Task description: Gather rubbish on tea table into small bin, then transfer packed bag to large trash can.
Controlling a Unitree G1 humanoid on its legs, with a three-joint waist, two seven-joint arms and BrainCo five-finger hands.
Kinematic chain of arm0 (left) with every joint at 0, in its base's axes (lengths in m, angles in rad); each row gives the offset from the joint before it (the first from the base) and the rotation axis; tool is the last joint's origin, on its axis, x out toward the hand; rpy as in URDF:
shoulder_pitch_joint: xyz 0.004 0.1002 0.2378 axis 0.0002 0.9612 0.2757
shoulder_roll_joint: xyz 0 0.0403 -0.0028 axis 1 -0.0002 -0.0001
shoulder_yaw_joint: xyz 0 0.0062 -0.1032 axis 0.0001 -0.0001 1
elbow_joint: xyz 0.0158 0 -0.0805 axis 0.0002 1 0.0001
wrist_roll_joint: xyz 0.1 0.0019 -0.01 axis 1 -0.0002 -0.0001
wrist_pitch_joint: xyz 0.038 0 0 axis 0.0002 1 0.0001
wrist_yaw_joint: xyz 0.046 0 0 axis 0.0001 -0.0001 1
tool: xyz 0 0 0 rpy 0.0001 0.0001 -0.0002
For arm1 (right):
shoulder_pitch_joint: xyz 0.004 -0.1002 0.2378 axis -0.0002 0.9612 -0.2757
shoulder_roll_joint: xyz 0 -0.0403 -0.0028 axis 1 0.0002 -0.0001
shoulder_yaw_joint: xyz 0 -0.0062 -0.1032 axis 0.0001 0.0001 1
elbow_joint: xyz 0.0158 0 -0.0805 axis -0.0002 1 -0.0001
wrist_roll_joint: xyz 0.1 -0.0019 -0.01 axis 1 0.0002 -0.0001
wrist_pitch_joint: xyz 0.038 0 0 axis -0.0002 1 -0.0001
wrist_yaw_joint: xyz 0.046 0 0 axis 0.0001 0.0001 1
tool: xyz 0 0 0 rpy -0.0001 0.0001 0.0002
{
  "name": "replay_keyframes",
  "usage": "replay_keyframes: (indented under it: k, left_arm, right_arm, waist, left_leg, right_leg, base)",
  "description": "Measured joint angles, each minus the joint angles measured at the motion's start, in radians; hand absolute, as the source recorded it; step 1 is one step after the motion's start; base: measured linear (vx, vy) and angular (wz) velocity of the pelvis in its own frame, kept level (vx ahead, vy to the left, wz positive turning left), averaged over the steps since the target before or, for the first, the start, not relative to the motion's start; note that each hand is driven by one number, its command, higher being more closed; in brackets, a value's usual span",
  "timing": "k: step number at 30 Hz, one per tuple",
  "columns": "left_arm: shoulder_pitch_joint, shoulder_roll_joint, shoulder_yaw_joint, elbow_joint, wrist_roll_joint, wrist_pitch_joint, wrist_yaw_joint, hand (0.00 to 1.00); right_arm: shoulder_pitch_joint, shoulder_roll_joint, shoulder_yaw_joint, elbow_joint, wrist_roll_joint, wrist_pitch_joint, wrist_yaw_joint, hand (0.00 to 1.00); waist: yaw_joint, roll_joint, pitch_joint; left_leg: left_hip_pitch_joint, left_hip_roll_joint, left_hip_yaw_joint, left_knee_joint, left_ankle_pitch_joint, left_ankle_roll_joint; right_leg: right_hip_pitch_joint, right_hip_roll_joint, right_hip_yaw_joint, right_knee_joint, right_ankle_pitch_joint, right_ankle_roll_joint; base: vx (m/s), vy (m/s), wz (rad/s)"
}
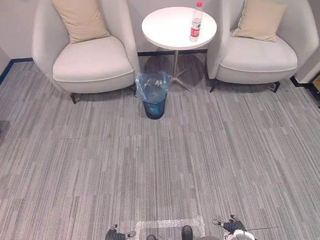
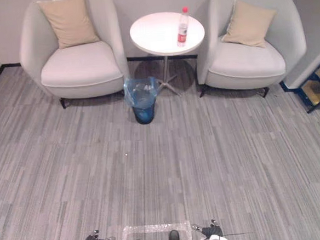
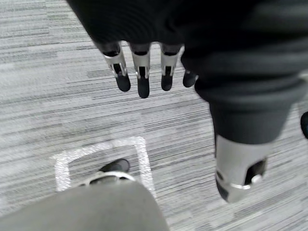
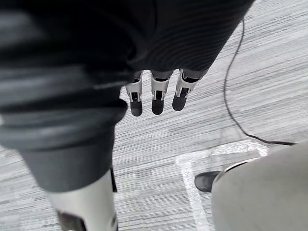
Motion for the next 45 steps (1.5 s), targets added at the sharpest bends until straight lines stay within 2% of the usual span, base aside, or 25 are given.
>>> replay_keyframes:
  k: [2, 4, 8, 10, 11, 12, 13, 16, 18, 19, 21, 22, 25, 26, 27, 28, 29, 32, 33, 35, 37, 40, 42, 43, 45]
  left_arm:
    - [0.008, -0.018, 0.041, -0.015, -0.003, 0.000, 0.002, 0.00]
    - [0.008, -0.032, 0.064, -0.015, -0.004, 0.000, 0.002, 0.00]
    - [0.005, -0.033, 0.064, -0.015, -0.005, -0.001, 0.005, 0.00]
    - [0.009, -0.040, 0.064, -0.014, -0.005, -0.004, 0.005, 0.00]
    - [0.009, -0.034, 0.064, -0.015, -0.008, -0.004, 0.004, 0.00]
    - [0.008, -0.024, 0.065, -0.016, -0.011, -0.005, 0.004, 0.00]
    - [0.004, -0.017, 0.068, -0.016, -0.013, -0.005, 0.004, 0.00]
    - [0.008, -0.023, 0.074, -0.021, -0.023, -0.003, 0.004, 0.00]
    - [0.020, -0.021, 0.066, -0.034, -0.028, -0.001, 0.005, 0.00]
    - [0.021, -0.016, 0.048, -0.033, -0.033, 0.000, 0.004, 0.00]
    - [0.003, -0.016, 0.022, -0.027, -0.041, 0.001, 0.003, 0.00]
    - [-0.006, -0.029, 0.017, -0.032, -0.044, -0.001, 0.004, 0.00]
    - [-0.016, -0.046, -0.015, -0.030, -0.044, -0.007, 0.002, 0.00]
    - [-0.016, -0.050, -0.018, -0.027, -0.044, -0.007, 0.001, 0.00]
    - [-0.014, -0.057, -0.019, -0.022, -0.045, -0.007, 0.001, 0.00]
    - [-0.011, -0.062, -0.016, -0.020, -0.053, -0.008, 0.001, 0.00]
    - [-0.020, -0.103, -0.015, -0.004, -0.060, -0.010, 0.001, 0.00]
    - [-0.037, -0.145, -0.012, -0.004, -0.063, -0.014, 0.001, 0.00]
    - [-0.037, -0.155, -0.002, -0.003, -0.063, -0.014, 0.001, 0.00]
    - [-0.037, -0.152, 0.024, -0.019, -0.064, -0.022, 0.000, 0.00]
    - [-0.036, -0.155, 0.047, -0.058, -0.066, -0.028, 0.000, 0.00]
    - [-0.037, -0.165, 0.065, -0.085, -0.065, -0.029, -0.005, 0.00]
    - [-0.040, -0.164, 0.073, -0.096, -0.065, -0.030, -0.004, 0.00]
    - [-0.041, -0.164, 0.073, -0.095, -0.065, -0.030, -0.004, 0.00]
    - [-0.041, -0.164, 0.073, -0.093, -0.065, -0.029, -0.004, 0.00]
  right_arm:
    - [0.003, -0.005, 0.004, -0.003, 0.023, -0.001, -0.003, 0.00]
    - [-0.001, -0.013, 0.000, -0.003, 0.037, 0.000, -0.007, 0.00]
    - [-0.002, -0.011, -0.013, -0.007, 0.039, 0.000, -0.010, 0.00]
    - [-0.001, -0.019, -0.014, -0.004, 0.038, -0.001, -0.017, 0.00]
    - [0.002, -0.020, -0.014, 0.000, 0.038, 0.001, -0.021, 0.00]
    - [0.007, -0.007, -0.015, -0.003, 0.037, -0.001, -0.023, 0.00]
    - [0.007, 0.002, -0.021, -0.004, 0.036, -0.001, -0.023, 0.00]
    - [0.010, 0.000, -0.029, -0.005, 0.028, 0.000, -0.020, 0.00]
    - [0.012, -0.001, -0.029, -0.031, 0.026, 0.000, -0.008, 0.00]
    - [0.011, 0.002, -0.030, -0.052, 0.026, -0.003, -0.001, 0.00]
    - [-0.003, -0.003, -0.030, -0.069, 0.025, -0.001, 0.003, 0.00]
    - [-0.006, -0.009, -0.029, -0.076, 0.009, -0.001, 0.004, 0.00]
    - [-0.032, -0.012, -0.003, -0.081, -0.012, -0.008, 0.007, 0.00]
    - [-0.039, -0.012, 0.007, -0.081, -0.012, -0.010, 0.008, 0.00]
    - [-0.039, -0.012, 0.019, -0.080, -0.013, -0.011, 0.007, 0.00]
    - [-0.026, -0.009, 0.025, -0.078, -0.010, -0.013, 0.009, 0.00]
    - [-0.050, -0.041, 0.036, -0.074, -0.014, -0.011, 0.013, 0.00]
    - [-0.049, -0.062, 0.043, -0.070, -0.013, -0.011, 0.014, 0.00]
    - [-0.050, -0.064, 0.044, -0.067, -0.012, -0.012, 0.013, 0.00]
    - [-0.045, -0.060, 0.044, -0.032, -0.010, -0.008, 0.008, 0.00]
    - [-0.025, -0.057, 0.034, -0.035, -0.010, -0.008, 0.003, 0.00]
    - [-0.024, -0.054, 0.001, -0.037, -0.007, 0.005, 0.014, 0.00]
    - [-0.025, -0.041, -0.015, -0.036, -0.007, 0.009, 0.011, 0.00]
    - [-0.022, -0.036, -0.016, -0.032, -0.007, 0.009, 0.009, 0.00]
    - [-0.021, -0.031, -0.028, -0.025, -0.008, 0.010, 0.005, 0.00]
  waist:
    - [0.009, 0.019, 0.008]
    - [0.012, 0.035, 0.017]
    - [0.022, 0.031, 0.022]
    - [0.024, 0.043, 0.023]
    - [0.033, 0.040, 0.022]
    - [0.035, 0.023, 0.019]
    - [0.035, 0.005, 0.019]
    - [0.059, 0.000, 0.020]
    - [0.051, -0.002, 0.015]
    - [0.038, 0.003, 0.016]
    - [0.033, 0.010, 0.021]
    - [0.030, 0.030, 0.032]
    - [0.006, 0.039, 0.032]
    - [-0.003, 0.039, 0.032]
    - [-0.005, 0.034, 0.029]
    - [-0.004, 0.004, 0.019]
    - [0.003, 0.080, 0.012]
    - [-0.005, 0.128, 0.005]
    - [-0.003, 0.130, 0.014]
    - [0.001, 0.120, 0.027]
    - [0.010, 0.089, 0.045]
    - [0.026, 0.093, 0.042]
    - [0.036, 0.084, 0.044]
    - [0.041, 0.082, 0.045]
    - [0.055, 0.083, 0.043]
  left_leg:
    - [-0.096, 0.056, 0.008, 0.241, -0.003, 0.014]
    - [-0.143, 0.055, -0.012, 0.269, -0.057, 0.016]
    - [-0.190, -0.021, -0.065, 0.011, -0.034, 0.017]
    - [-0.170, -0.047, -0.130, -0.188, 0.076, 0.000]
    - [-0.154, -0.060, -0.117, -0.183, 0.122, 0.041]
    - [-0.155, -0.073, -0.102, -0.175, 0.101, 0.050]
    - [-0.153, -0.086, -0.086, -0.164, 0.074, 0.062]
    - [-0.076, -0.089, -0.015, -0.173, 0.027, 0.084]
    - [0.007, -0.094, 0.025, -0.212, 0.000, 0.096]
    - [0.045, -0.094, 0.030, -0.225, -0.016, 0.094]
    - [0.132, -0.088, 0.034, -0.277, -0.017, 0.093]
    - [0.184, -0.069, 0.036, -0.308, -0.017, 0.093]
    - [0.238, -0.011, 0.035, -0.304, -0.017, 0.093]
    - [0.253, -0.001, 0.035, -0.306, -0.018, 0.087]
    - [0.277, 0.002, 0.035, -0.305, -0.024, 0.062]
    - [0.310, -0.021, 0.020, -0.302, -0.046, 0.015]
    - [0.323, 0.039, -0.013, -0.282, -0.056, -0.015]
    - [0.209, 0.086, -0.083, -0.062, -0.004, -0.078]
    - [0.149, 0.107, -0.110, 0.081, 0.034, -0.083]
    - [0.041, 0.149, -0.129, 0.352, 0.007, -0.084]
    - [-0.033, 0.153, -0.080, 0.420, -0.013, -0.046]
    - [-0.136, 0.147, -0.044, 0.371, -0.029, -0.018]
    - [-0.174, 0.089, -0.022, 0.147, -0.025, -0.014]
    - [-0.174, 0.052, -0.023, 0.005, -0.008, -0.001]
    - [-0.152, -0.009, -0.044, -0.237, 0.099, 0.016]
  right_leg:
    - [0.044, 0.014, 0.029, 0.001, -0.008, -0.018]
    - [0.069, 0.003, 0.074, 0.002, -0.018, -0.034]
    - [0.074, -0.061, 0.161, 0.002, -0.053, -0.008]
    - [0.076, -0.073, 0.203, 0.001, -0.086, 0.027]
    - [0.082, -0.086, 0.223, 0.006, -0.099, 0.049]
    - [0.086, -0.103, 0.223, 0.024, -0.108, 0.062]
    - [0.067, -0.121, 0.211, 0.064, -0.123, 0.075]
    - [-0.027, -0.140, 0.218, 0.315, -0.142, 0.108]
    - [-0.149, -0.160, 0.206, 0.601, -0.124, 0.202]
    - [-0.211, -0.172, 0.170, 0.744, -0.119, 0.220]
    - [-0.285, -0.213, 0.025, 0.861, -0.164, 0.145]
    - [-0.310, -0.217, -0.072, 0.845, -0.192, 0.090]
    - [-0.403, -0.172, -0.212, 0.625, -0.176, 0.039]
    - [-0.420, -0.154, -0.229, 0.530, -0.130, 0.028]
    - [-0.419, -0.129, -0.239, 0.378, -0.022, 0.013]
    - [-0.414, -0.126, -0.227, 0.250, 0.201, -0.082]
    - [-0.418, -0.085, -0.241, 0.315, 0.158, -0.089]
    - [-0.385, -0.050, -0.261, 0.284, 0.082, -0.085]
    - [-0.350, -0.038, -0.258, 0.256, 0.077, -0.088]
    - [-0.208, -0.003, -0.258, 0.160, 0.070, -0.099]
    - [-0.091, 0.004, -0.242, 0.101, 0.045, -0.095]
    - [-0.035, 0.020, -0.222, 0.051, 0.037, -0.076]
    - [0.002, 0.017, -0.200, 0.016, 0.035, -0.052]
    - [0.016, 0.013, -0.189, 0.003, 0.029, -0.041]
    - [0.031, 0.009, -0.160, -0.004, 0.012, -0.014]
  base:
    - [0.19, -0.040, -0.25]
    - [0.22, 0.074, -0.55]
    - [0.22, 0.178, -0.69]
    - [0.28, 0.270, -0.70]
    - [0.35, 0.298, -0.61]
    - [0.31, 0.224, -0.43]
    - [0.44, 0.249, -0.31]
    - [0.37, 0.170, -0.59]
    - [0.35, 0.124, -0.62]
    - [0.38, 0.085, -0.27]
    - [0.41, 0.035, -0.22]
    - [0.33, -0.030, -0.18]
    - [0.46, -0.141, -0.08]
    - [0.44, -0.182, 0.04]
    - [0.52, -0.201, 0.09]
    - [0.59, -0.210, -0.13]
    - [0.57, -0.210, -0.10]
    - [0.38, -0.200, 0.01]
    - [0.34, -0.180, -0.04]
    - [0.47, -0.232, -0.07]
    - [0.36, -0.171, -0.10]
    - [0.26, -0.062, -0.25]
    - [0.28, 0.034, -0.24]
    - [0.31, 0.098, -0.27]
    - [0.35, 0.160, -0.44]
